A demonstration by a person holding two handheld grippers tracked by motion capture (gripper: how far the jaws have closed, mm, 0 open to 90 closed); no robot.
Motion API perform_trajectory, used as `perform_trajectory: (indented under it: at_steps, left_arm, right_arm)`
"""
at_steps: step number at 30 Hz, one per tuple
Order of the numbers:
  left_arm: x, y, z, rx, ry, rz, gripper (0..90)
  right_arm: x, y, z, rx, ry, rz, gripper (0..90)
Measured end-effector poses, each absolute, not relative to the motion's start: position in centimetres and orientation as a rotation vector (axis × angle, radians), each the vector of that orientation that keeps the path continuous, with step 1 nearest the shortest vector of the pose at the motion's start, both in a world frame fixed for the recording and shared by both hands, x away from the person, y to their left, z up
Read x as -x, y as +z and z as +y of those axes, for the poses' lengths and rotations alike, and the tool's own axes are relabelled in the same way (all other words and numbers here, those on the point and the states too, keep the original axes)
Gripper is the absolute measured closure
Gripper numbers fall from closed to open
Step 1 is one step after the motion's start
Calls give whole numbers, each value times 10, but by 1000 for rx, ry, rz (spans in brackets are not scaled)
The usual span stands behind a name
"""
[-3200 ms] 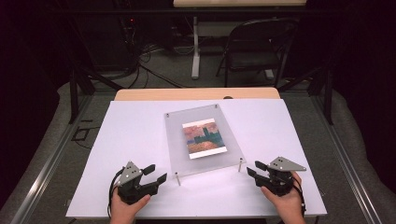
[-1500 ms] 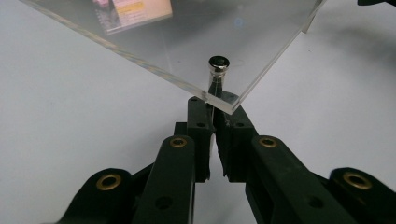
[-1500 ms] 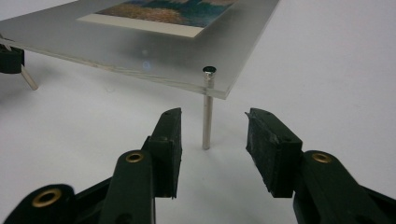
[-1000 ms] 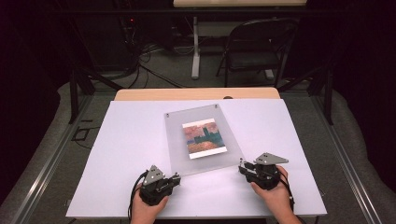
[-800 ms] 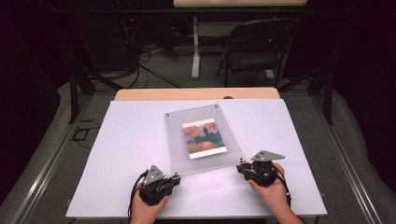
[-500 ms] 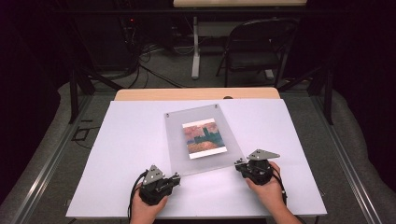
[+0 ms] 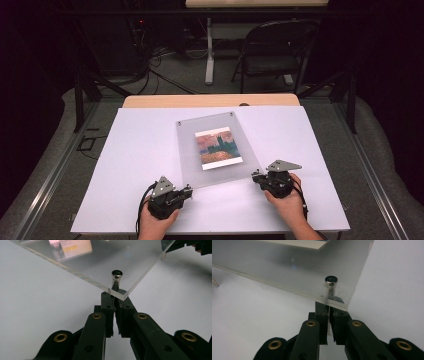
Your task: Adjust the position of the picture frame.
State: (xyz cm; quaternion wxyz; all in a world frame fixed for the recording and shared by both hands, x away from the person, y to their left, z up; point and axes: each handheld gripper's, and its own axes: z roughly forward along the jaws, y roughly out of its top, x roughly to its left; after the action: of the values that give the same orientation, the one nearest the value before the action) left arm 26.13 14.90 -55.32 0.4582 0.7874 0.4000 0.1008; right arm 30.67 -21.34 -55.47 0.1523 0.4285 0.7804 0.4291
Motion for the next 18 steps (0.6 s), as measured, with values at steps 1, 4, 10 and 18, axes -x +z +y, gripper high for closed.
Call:
perform_trajectory:
  at_steps: [1,4,10,18]
  left_arm:
    - [-261,-553,149,-1935,248,989,851]
    - [-261,-551,151,-1925,246,985,852]
    - [-261,-548,157,-1901,248,990,852]
    - [-263,-546,162,-1882,250,1000,852]
  right_arm:
    - [-306,-554,-213,-1223,1230,2240,849]
    - [-305,-552,-212,-1205,1231,2238,851]
    - [-300,-547,-210,-1191,1259,2231,852]
    - [-296,-545,-207,-1179,1274,2231,853]
